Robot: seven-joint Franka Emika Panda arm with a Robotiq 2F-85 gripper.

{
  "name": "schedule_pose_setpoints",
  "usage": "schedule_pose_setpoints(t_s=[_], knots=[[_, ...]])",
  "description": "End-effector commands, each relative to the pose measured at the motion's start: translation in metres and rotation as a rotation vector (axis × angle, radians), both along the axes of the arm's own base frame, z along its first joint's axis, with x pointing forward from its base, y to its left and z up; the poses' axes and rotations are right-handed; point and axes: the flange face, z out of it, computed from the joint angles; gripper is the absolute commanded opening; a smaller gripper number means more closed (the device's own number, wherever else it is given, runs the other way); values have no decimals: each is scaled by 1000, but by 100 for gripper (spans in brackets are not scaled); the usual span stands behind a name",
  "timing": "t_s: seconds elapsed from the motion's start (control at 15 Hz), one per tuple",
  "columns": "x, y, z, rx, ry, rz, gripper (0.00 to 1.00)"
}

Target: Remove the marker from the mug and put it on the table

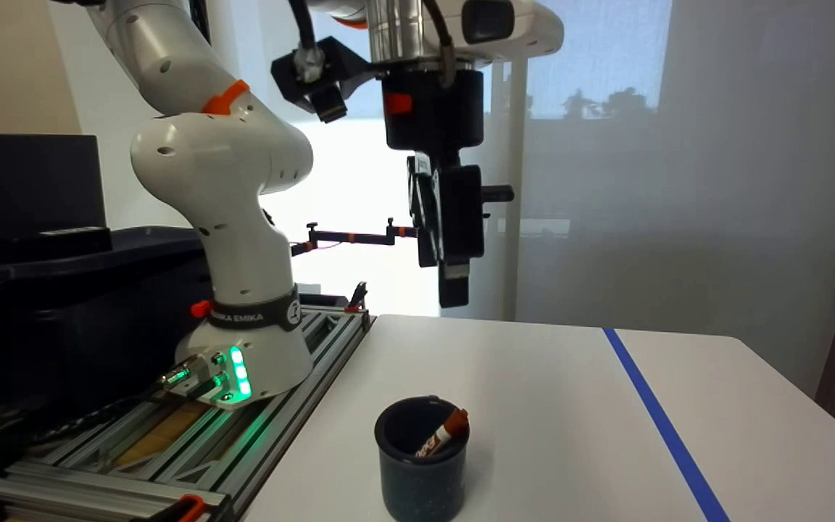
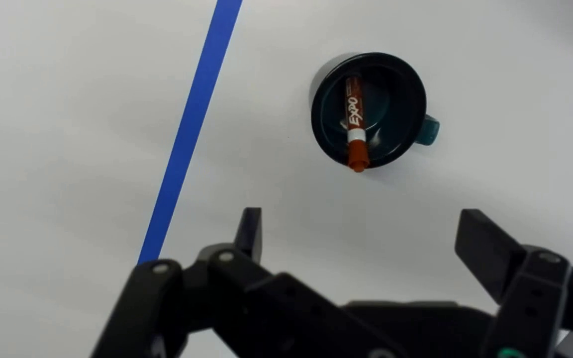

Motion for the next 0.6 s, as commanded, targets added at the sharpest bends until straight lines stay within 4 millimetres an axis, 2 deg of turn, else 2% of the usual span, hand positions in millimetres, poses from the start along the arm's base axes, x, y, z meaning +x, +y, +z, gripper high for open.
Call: schedule_pose_setpoints(t_s=[0.0,0.53], knots=[[0,-11,-14,-22,-6,67,100],[13,1,-40,-103,80,94,100]])
